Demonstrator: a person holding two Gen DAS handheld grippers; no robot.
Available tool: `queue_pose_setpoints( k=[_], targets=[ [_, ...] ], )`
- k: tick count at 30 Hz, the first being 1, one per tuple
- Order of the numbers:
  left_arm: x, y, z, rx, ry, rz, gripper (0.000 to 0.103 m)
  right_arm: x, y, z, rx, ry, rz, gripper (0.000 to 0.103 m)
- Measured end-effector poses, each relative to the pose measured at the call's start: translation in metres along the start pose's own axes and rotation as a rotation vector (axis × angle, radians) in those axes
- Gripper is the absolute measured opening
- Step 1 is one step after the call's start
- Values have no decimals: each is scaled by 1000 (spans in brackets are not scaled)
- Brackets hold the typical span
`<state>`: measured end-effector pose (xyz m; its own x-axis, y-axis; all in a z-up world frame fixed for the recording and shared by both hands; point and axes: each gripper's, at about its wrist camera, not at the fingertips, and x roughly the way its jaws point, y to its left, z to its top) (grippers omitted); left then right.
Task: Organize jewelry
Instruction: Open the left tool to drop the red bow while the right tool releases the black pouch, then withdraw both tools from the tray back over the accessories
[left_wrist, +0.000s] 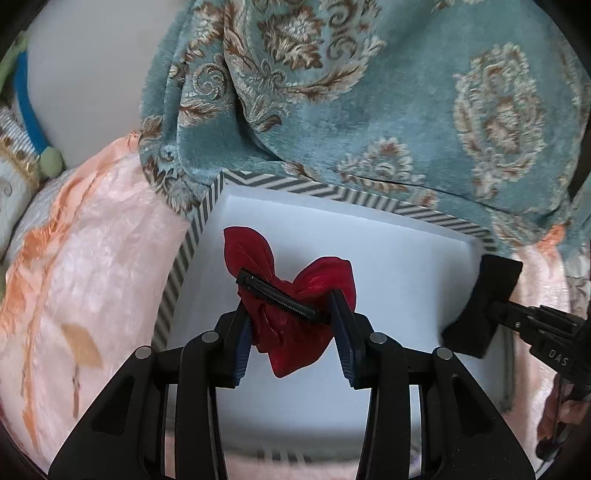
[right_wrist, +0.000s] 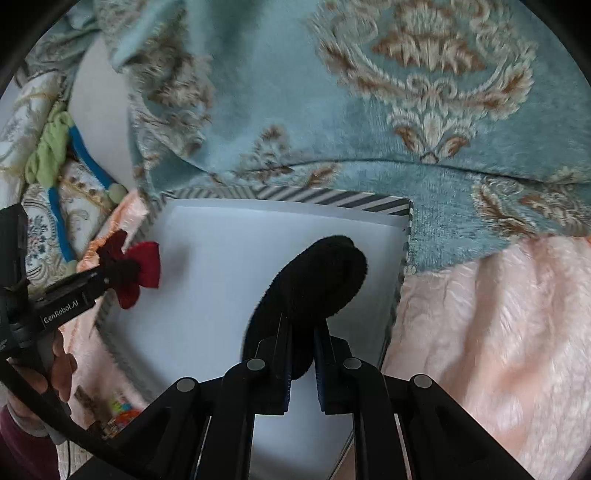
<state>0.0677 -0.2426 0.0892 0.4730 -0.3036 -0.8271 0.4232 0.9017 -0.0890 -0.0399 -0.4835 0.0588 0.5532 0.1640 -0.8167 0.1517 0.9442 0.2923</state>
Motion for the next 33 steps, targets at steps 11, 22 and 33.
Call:
queue_pose_setpoints(
  k=[11, 22, 33],
  targets=[
    [43, 21, 22, -91, 20, 23, 70, 7, -2, 5, 2, -85, -81, 40],
    [-12, 27, -7, -100, -42, 29, 77, -43, 18, -34, 5, -105, -29, 54],
    [-92, 0, -75, 5, -137, 118, 77, -87, 58, -94, -23, -155, -29, 62]
  ],
)
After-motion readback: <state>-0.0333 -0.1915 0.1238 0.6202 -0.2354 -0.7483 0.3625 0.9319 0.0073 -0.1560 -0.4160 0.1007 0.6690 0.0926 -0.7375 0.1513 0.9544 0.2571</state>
